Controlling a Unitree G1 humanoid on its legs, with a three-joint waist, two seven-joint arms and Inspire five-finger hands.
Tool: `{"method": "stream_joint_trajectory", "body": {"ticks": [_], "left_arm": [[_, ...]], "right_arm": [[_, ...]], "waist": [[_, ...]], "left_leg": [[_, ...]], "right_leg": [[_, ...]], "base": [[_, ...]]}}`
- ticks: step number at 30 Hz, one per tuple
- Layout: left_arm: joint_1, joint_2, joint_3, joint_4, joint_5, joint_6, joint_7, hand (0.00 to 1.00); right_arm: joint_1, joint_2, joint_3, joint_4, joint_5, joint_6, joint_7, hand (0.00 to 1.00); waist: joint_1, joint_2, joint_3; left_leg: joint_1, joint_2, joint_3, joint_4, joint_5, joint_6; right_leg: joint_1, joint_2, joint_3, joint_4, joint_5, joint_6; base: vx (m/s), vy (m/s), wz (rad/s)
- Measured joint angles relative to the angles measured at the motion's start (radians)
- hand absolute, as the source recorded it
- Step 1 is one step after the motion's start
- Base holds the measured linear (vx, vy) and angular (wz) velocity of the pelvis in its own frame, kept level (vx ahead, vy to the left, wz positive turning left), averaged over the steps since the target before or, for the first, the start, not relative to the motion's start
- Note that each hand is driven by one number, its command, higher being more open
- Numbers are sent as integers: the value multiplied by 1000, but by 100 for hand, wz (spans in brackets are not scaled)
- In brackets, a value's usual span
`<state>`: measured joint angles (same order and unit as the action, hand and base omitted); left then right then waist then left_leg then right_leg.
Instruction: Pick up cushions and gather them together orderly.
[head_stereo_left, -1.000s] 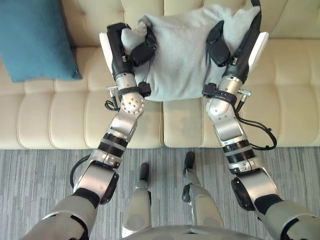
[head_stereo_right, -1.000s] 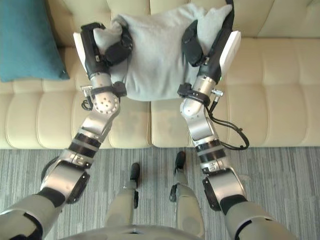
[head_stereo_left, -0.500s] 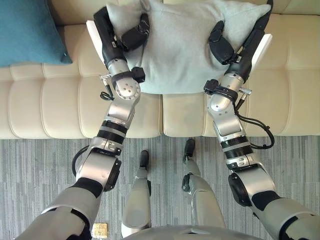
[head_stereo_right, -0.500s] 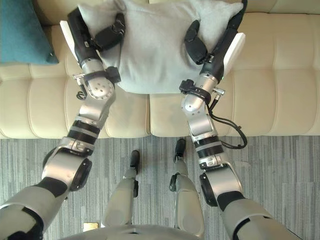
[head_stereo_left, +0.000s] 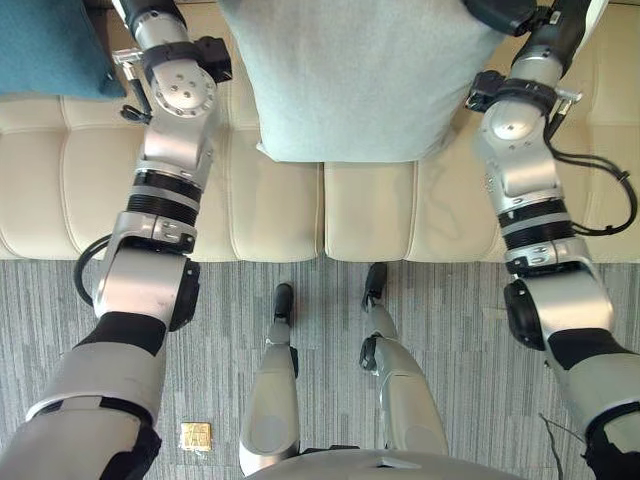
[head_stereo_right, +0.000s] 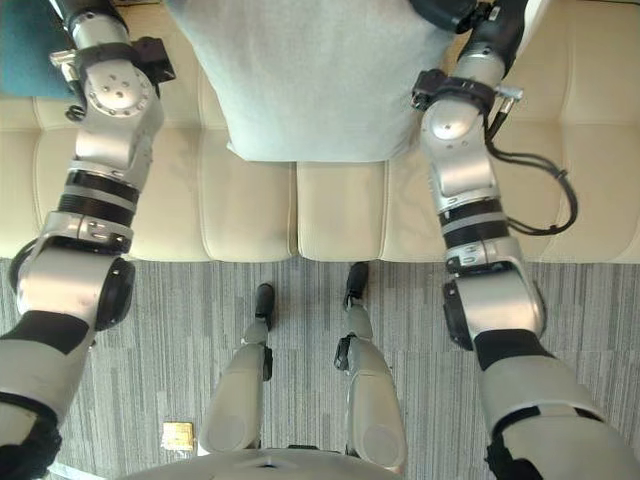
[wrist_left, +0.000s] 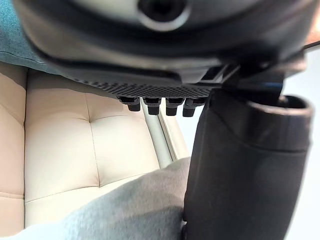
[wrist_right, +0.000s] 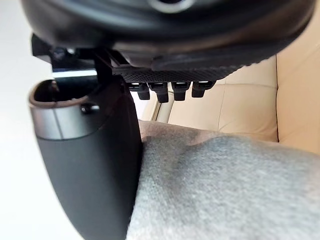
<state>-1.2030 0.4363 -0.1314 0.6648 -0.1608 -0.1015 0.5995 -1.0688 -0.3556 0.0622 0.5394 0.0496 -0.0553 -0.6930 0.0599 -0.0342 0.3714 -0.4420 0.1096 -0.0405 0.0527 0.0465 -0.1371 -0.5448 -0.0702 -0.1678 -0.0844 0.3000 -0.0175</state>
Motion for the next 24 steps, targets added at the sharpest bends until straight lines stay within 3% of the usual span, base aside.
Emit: {"method": "stream_joint_trajectory", "body": {"ticks": [5, 11, 19, 24], "left_arm": [[-34, 53, 44, 38, -73, 0, -60, 100], [-22, 72, 111, 62, -183, -4, -93, 100], [131, 105, 200, 56, -363, -33, -129, 100], [244, 106, 265, 30, -421, -45, -162, 100]], "right_arm": [[-79, -91, 50, 71, 114, 9, 93, 100], [-93, -147, 79, 87, 197, 16, 134, 100], [-62, -204, 73, 47, 218, 28, 144, 100], [49, -200, -48, -74, 259, 13, 135, 100]], "waist": [[3, 0, 0], [14, 0, 0], [14, 0, 0], [15, 0, 0]], "left_leg": [[-14, 1, -1, 2, 0, 0], [-21, 8, -2, 7, 0, 0], [-20, 8, -6, 15, 0, 0], [-29, 7, -16, 22, 0, 0]], "right_leg": [[-9, -2, 0, 0, 1, 2], [-10, -1, -3, 0, 1, 2], [-1, 0, -6, 0, 1, 2], [-1, 3, -14, 0, 1, 2]], "base": [[61, 13, 4], [47, 6, 2], [34, 2, 2], [29, -2, 5]]}}
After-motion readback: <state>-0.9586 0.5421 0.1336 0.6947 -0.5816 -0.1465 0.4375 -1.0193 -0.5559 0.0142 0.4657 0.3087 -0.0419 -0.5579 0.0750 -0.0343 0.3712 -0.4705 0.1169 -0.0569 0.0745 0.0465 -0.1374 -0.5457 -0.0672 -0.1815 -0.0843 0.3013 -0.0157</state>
